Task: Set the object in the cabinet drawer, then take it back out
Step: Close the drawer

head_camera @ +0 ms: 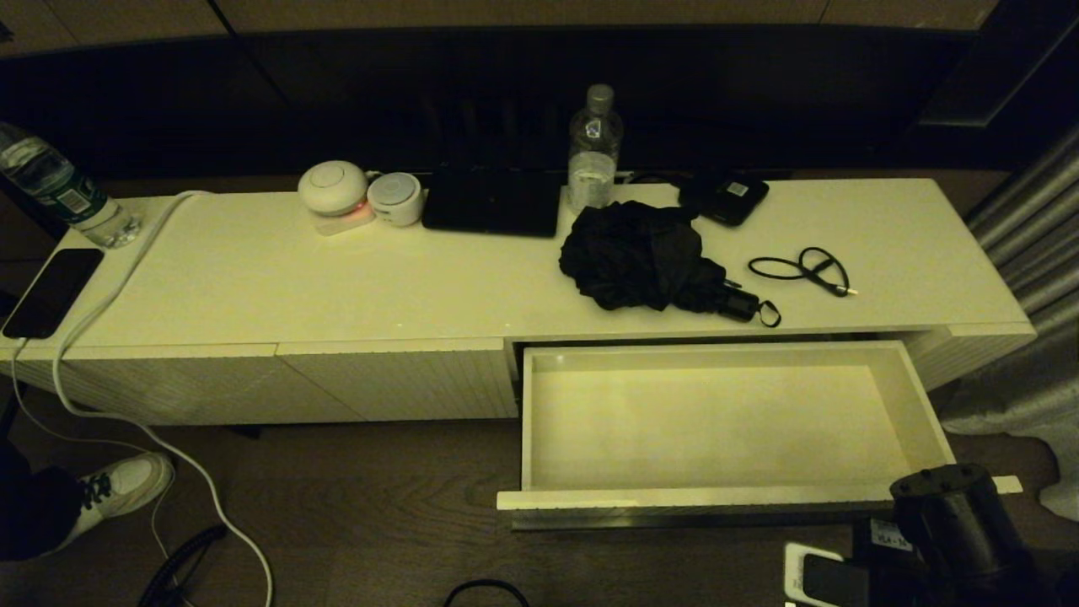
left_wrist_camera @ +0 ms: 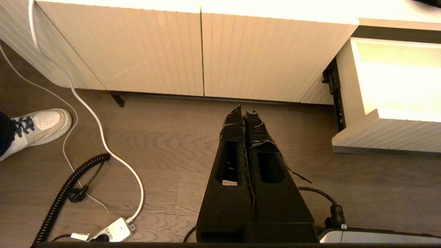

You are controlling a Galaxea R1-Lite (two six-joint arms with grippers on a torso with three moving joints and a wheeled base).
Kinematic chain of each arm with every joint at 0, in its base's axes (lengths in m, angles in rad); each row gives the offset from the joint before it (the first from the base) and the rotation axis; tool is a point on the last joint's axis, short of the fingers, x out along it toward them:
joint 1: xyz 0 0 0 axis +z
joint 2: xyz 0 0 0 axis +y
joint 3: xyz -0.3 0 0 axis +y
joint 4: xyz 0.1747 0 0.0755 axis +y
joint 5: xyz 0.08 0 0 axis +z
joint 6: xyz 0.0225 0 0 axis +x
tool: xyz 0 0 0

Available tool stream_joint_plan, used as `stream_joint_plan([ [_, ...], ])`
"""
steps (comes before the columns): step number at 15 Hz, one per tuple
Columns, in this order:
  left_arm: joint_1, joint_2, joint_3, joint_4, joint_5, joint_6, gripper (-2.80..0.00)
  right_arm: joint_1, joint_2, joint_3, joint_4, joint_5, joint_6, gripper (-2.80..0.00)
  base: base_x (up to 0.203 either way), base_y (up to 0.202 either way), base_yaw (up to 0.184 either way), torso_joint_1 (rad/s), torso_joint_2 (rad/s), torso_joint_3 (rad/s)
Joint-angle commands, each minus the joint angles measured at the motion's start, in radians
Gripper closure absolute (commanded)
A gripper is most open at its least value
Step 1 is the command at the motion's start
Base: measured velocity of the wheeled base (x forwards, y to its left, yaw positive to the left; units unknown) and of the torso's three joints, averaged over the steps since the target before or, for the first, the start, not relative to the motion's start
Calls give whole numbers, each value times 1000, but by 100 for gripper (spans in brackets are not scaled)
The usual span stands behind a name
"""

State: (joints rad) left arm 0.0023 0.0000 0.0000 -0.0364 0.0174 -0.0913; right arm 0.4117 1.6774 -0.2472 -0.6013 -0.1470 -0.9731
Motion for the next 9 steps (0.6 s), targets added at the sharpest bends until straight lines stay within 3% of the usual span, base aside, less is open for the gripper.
stream_joint_plan([
  [1, 1, -2, 0, 0, 1, -1, 0, 3, 103, -10, -140, 0, 23, 0, 0, 0, 0, 0, 0, 0],
  [9, 1, -2, 0, 0, 1, -1, 0, 2, 145, -19, -311, -5, 42, 0, 0, 0, 0, 0, 0, 0],
])
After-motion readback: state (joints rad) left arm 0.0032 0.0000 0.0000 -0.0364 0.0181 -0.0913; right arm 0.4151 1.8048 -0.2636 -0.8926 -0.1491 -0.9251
